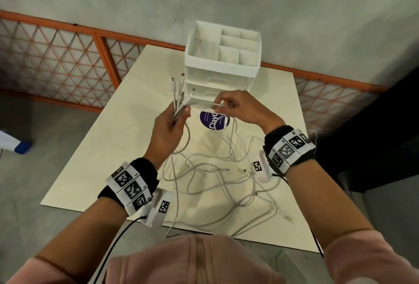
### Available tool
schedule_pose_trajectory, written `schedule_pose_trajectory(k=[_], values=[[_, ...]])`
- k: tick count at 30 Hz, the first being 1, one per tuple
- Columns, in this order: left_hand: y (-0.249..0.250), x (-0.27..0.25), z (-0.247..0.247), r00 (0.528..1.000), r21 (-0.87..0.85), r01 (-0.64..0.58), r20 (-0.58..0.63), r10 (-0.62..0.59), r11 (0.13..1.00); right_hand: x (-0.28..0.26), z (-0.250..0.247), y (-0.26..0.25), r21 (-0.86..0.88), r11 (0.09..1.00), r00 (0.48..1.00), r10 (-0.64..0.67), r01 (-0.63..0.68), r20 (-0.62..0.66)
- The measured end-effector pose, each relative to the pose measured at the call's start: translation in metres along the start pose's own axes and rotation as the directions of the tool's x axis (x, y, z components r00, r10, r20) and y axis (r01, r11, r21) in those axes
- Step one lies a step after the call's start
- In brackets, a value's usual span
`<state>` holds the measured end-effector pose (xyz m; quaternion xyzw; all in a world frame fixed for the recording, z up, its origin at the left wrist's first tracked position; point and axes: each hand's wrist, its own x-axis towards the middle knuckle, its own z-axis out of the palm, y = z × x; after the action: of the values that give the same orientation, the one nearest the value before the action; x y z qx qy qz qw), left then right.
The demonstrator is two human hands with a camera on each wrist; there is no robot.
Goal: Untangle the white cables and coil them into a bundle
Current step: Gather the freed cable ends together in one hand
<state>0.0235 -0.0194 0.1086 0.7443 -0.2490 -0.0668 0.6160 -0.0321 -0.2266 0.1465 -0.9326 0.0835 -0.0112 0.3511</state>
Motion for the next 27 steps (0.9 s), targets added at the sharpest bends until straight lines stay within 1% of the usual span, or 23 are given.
schedule_pose_trajectory(k=[2, 4, 6, 8, 9, 10, 12, 13, 14, 16, 17, 18, 19, 20, 21, 23, 24, 25, 27], values=[[0.001, 0.003, -0.008, 0.989, 0.014, -0.053, -0.137, 0.054, 0.999, -0.003, 0.003, 0.033, -0.038, 0.997, 0.997, 0.068, -0.069, -0.048], [0.001, 0.004, -0.013, 0.971, 0.006, -0.08, -0.227, 0.079, 0.997, -0.007, 0.005, 0.064, -0.124, 0.984, 0.985, 0.114, -0.13, -0.126], [0.0, 0.002, -0.013, 0.964, -0.022, -0.073, -0.258, 0.065, 0.997, -0.008, 0.005, 0.079, -0.163, 0.969, 0.97, 0.152, -0.184, -0.192], [-0.004, 0.0, -0.01, 0.962, 0.043, -0.074, -0.26, 0.082, 0.996, -0.005, -0.003, 0.076, -0.169, 0.967, 0.95, 0.139, -0.191, -0.279], [-0.008, -0.002, -0.009, 0.964, 0.09, -0.068, -0.249, 0.088, 0.994, -0.004, -0.01, 0.072, -0.171, 0.968, 0.928, 0.116, -0.186, -0.353], [-0.012, -0.002, -0.008, 0.968, 0.134, -0.055, -0.237, 0.086, 0.989, -0.001, -0.019, 0.066, -0.175, 0.971, 0.893, 0.072, -0.165, -0.445], [-0.024, -0.003, -0.01, 0.976, 0.22, -0.022, -0.207, 0.068, 0.975, 0.002, -0.04, 0.051, -0.203, 0.975, 0.779, -0.054, -0.095, -0.624], [-0.029, -0.004, -0.011, 0.98, 0.259, -0.011, -0.19, 0.062, 0.966, 0.003, -0.049, 0.044, -0.232, 0.97, 0.726, -0.114, -0.065, -0.678], [-0.033, -0.005, -0.011, 0.982, 0.289, -0.006, -0.177, 0.06, 0.957, 0.005, -0.057, 0.039, -0.274, 0.96, 0.691, -0.159, -0.059, -0.705], [-0.037, -0.006, -0.011, 0.984, 0.312, 0.002, -0.168, 0.053, 0.95, 0.009, -0.067, 0.03, -0.387, 0.919, 0.657, -0.243, -0.08, -0.713], [-0.038, -0.005, -0.009, 0.985, 0.313, 0.017, -0.168, 0.038, 0.949, 0.01, -0.069, 0.025, -0.418, 0.906, 0.647, -0.281, -0.064, -0.709], [-0.039, -0.004, -0.008, 0.986, 0.311, 0.04, -0.166, 0.013, 0.95, 0.011, -0.07, 0.022, -0.409, 0.912, 0.651, -0.297, -0.023, -0.698], [-0.04, -0.002, -0.007, 0.988, 0.309, 0.072, -0.156, -0.024, 0.948, 0.011, -0.069, 0.019, -0.37, 0.928, 0.675, -0.295, 0.035, -0.676], [-0.041, 0.001, -0.007, 0.987, 0.309, 0.11, -0.143, -0.068, 0.945, 0.012, -0.068, 0.017, -0.31, 0.947, 0.719, -0.277, 0.091, -0.637], [-0.043, 0.002, -0.007, 0.985, 0.312, 0.143, -0.136, -0.105, 0.939, 0.011, -0.066, 0.014, -0.228, 0.966, 0.775, -0.239, 0.125, -0.585], [-0.049, 0.005, -0.009, 0.977, 0.306, 0.188, -0.153, -0.147, 0.933, 0.008, -0.058, 0.008, 0.011, 0.993, 0.896, -0.102, 0.118, -0.433], [-0.051, 0.006, -0.01, 0.974, 0.299, 0.2, -0.165, -0.156, 0.933, 0.006, -0.054, 0.006, 0.136, 0.986, 0.939, -0.045, 0.096, -0.34], [-0.053, 0.006, -0.011, 0.971, 0.297, 0.211, -0.176, -0.164, 0.931, 0.004, -0.049, 0.005, 0.23, 0.971, 0.968, -0.012, 0.071, -0.251], [-0.053, 0.006, -0.012, 0.965, 0.294, 0.223, -0.198, -0.169, 0.929, 0.0, -0.04, 0.006, 0.355, 0.935, 0.993, 0.022, 0.019, -0.112]])
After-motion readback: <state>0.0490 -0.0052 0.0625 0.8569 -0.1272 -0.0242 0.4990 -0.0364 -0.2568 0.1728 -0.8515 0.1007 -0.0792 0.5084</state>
